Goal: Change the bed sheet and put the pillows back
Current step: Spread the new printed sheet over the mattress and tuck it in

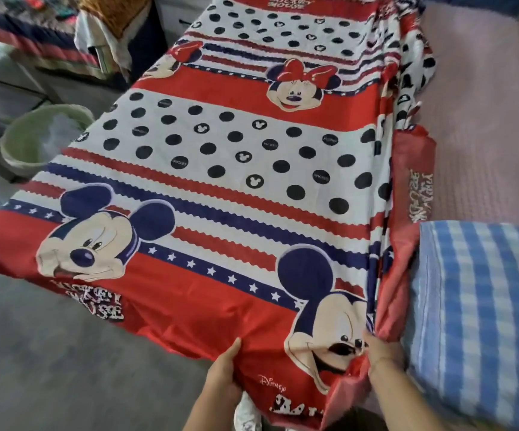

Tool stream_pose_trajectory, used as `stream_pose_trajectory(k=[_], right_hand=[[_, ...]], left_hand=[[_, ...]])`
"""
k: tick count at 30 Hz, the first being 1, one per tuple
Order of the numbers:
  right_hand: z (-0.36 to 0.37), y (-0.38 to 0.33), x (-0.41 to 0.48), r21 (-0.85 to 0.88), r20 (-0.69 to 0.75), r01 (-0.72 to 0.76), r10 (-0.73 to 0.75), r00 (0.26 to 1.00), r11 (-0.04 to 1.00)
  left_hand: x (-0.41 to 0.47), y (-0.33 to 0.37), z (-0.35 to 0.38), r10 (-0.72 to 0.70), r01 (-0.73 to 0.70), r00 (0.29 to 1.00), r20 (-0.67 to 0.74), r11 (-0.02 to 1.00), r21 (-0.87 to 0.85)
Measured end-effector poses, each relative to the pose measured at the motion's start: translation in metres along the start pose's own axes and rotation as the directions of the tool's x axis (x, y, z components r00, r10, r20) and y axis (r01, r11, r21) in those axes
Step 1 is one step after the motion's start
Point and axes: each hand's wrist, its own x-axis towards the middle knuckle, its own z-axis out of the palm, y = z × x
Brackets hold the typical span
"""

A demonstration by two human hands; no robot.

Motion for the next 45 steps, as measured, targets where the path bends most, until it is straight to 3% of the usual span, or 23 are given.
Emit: stream_pose_trajectory(k=[4,8,14,19,22,28,32,34,37,40,43,45], right_hand=[[0.004,-0.007,-0.006,-0.100,-0.051,0.041,-0.046,0.998,0.994],[0.002,0.003,-0.011,-0.064,-0.138,0.005,-0.014,0.990,0.998],[0.001,0.006,-0.013,-0.083,-0.156,0.008,-0.021,0.987,0.997],[0.004,0.009,-0.026,-0.065,-0.154,0.033,-0.043,0.987,0.997],[0.007,0.005,-0.038,-0.083,-0.116,0.140,-0.149,0.982,0.987],[-0.045,-0.033,-0.059,0.114,-0.043,0.454,-0.452,0.891,0.883],[-0.126,-0.067,-0.035,0.389,-0.220,0.447,-0.390,0.894,0.806],[-0.172,-0.071,-0.024,0.429,-0.325,0.455,-0.337,0.884,0.780],[-0.238,-0.056,-0.010,0.494,-0.460,0.429,-0.192,0.867,0.756],[-0.286,-0.029,0.003,0.506,-0.541,0.367,-0.043,0.840,0.781],[-0.306,-0.001,0.017,0.632,-0.462,0.169,0.192,0.866,0.756],[-0.306,0.017,0.033,0.736,-0.289,-0.033,0.358,0.888,0.676]], left_hand=[[-0.001,0.012,0.005,-0.007,0.008,0.999,0.032,0.999,-0.034],[0.000,0.015,0.004,0.004,-0.006,0.999,-0.052,0.999,-0.031],[0.000,-0.005,-0.006,-0.029,0.031,0.995,-0.098,0.999,0.023],[-0.009,-0.006,-0.008,-0.148,0.169,0.975,-0.163,0.978,0.123],[-0.016,-0.010,-0.014,-0.193,0.243,0.958,-0.210,0.938,0.247],[-0.053,-0.013,0.046,-0.214,0.189,0.977,0.005,0.876,0.443],[-0.082,-0.018,0.127,-0.047,-0.108,0.963,0.264,0.834,0.541],[-0.105,-0.025,0.171,0.015,-0.276,0.918,0.395,0.740,0.614],[-0.135,-0.044,0.238,0.045,-0.511,0.824,0.564,0.489,0.707],[-0.153,-0.078,0.309,0.088,-0.715,0.693,0.716,0.219,0.664],[-0.161,-0.127,0.377,0.109,-0.804,0.589,0.801,-0.024,0.594],[-0.158,-0.161,0.420,0.090,-0.817,0.536,0.839,-0.194,0.543]])
